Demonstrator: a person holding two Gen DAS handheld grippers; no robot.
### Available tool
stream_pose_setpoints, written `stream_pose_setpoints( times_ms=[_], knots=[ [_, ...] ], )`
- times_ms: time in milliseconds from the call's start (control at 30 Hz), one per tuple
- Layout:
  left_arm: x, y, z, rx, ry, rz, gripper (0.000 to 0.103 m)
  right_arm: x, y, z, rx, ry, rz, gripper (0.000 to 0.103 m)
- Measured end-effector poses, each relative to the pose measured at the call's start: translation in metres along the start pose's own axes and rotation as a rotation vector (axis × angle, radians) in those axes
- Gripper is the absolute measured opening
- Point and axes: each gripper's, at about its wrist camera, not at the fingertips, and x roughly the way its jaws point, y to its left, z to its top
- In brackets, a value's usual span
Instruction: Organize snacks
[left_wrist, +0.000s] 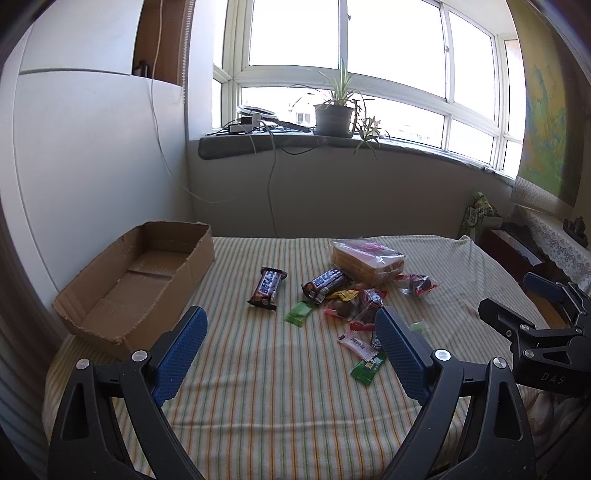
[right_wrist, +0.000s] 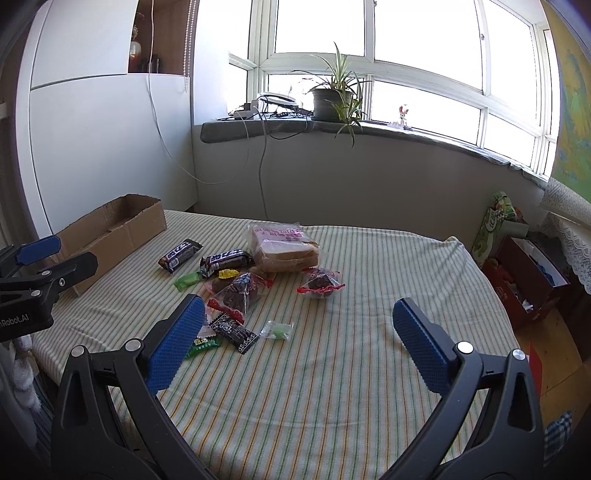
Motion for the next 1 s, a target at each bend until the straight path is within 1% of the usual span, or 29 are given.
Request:
stream_pose_setpoints(
  times_ms=[833,933,1000],
  knots=[
    [0.0033,-0.0009,-0.0030,-0.002,0.005,-0.005,0.092,0.0078,0.0016,-0.0055,0.001,0.021,0.012,0.103],
    [0.0039,-0.0014,-0.0035,-0.002,0.007,-0.007,0.090,0.0087,0.0024,-0.0064,-0.001,0.023,0.019,0.103],
    [0.0042,-0.0021,-0.0043,-0.002,0.009,-0.007,0.090,0.0096,0.0026,-0.0065,-0.001,0.027,0.023,0.101]
  ],
)
